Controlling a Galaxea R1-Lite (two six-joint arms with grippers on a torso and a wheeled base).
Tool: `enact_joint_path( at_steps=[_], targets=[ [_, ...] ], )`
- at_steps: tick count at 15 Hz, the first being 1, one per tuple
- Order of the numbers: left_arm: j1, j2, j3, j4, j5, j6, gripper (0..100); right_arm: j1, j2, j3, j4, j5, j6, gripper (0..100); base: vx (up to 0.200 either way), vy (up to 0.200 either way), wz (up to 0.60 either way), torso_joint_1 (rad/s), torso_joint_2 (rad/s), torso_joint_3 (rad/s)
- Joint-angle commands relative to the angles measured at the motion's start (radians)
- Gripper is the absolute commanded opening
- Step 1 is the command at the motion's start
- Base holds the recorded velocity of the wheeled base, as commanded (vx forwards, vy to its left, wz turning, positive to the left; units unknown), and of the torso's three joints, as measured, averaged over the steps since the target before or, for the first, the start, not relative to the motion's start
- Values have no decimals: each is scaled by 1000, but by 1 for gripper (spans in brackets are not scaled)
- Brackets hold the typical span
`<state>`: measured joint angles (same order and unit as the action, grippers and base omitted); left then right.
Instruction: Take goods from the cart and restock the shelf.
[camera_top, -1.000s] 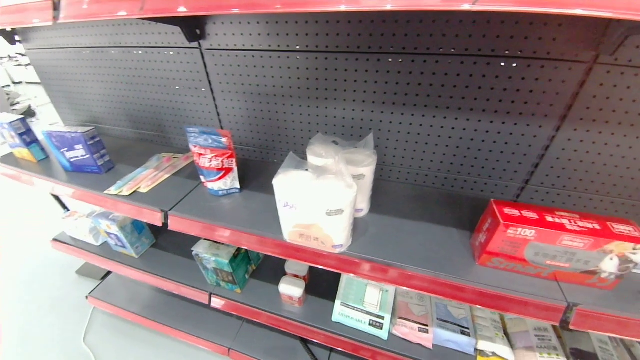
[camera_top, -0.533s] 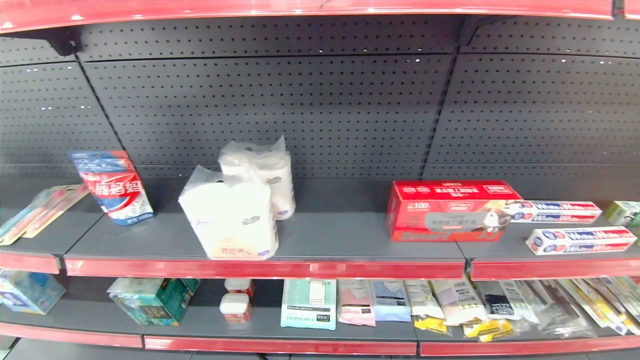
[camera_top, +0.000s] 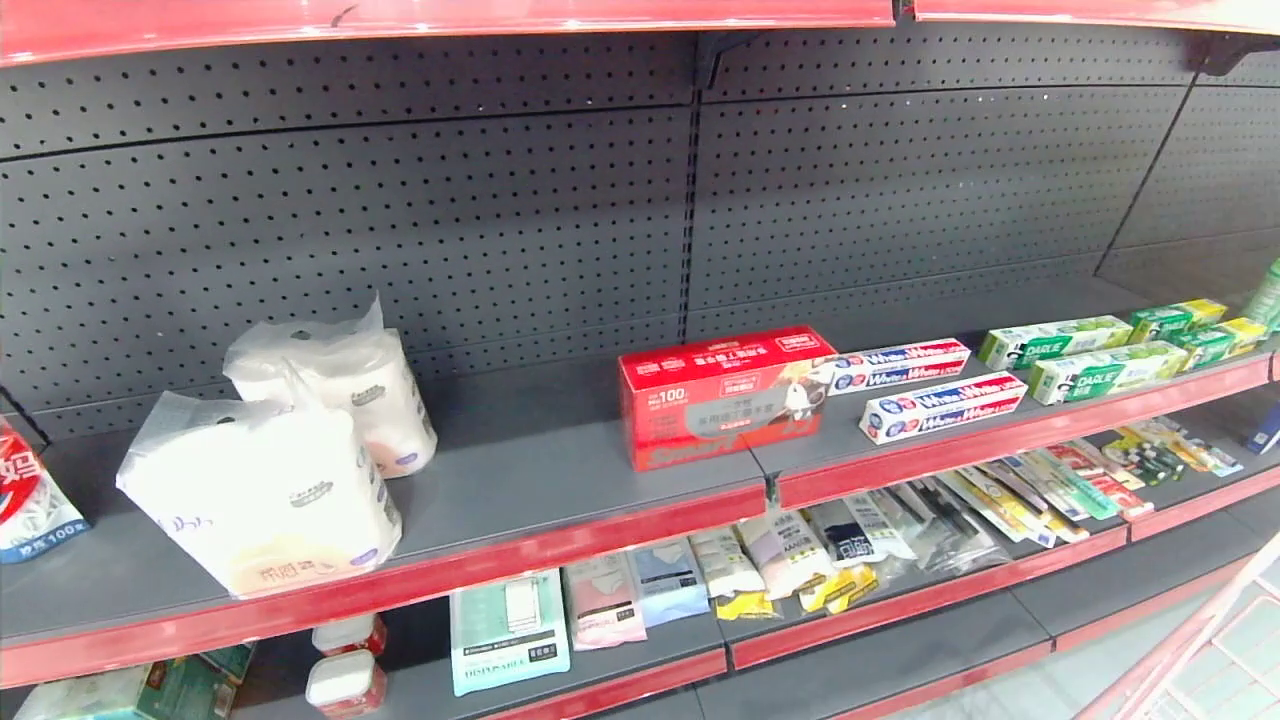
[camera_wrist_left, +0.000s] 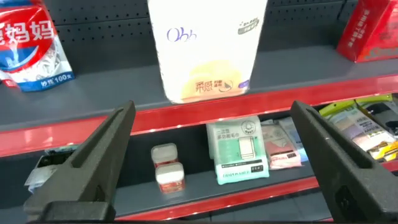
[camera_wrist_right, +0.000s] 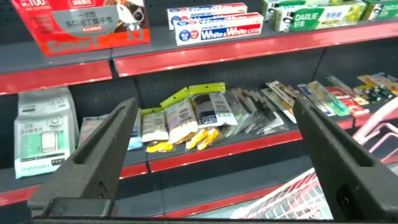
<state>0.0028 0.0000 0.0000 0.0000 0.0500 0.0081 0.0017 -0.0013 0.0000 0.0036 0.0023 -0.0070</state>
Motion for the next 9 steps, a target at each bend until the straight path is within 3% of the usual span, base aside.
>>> enact_joint_path(
  at_steps=[1,7,9],
  targets=[
    [0,0,0,0,1,1,100,0,3,0,-1,2,-2,100,0,0,0,0,0,0],
    [0,0,0,-2,1,1,100,0,1,0,-1,42,-4,100,0,0,0,0,0,0],
    [0,0,0,-5,2,21,100,0,1,0,-1,33,15,100,0,0,0,0,0,0]
  ],
)
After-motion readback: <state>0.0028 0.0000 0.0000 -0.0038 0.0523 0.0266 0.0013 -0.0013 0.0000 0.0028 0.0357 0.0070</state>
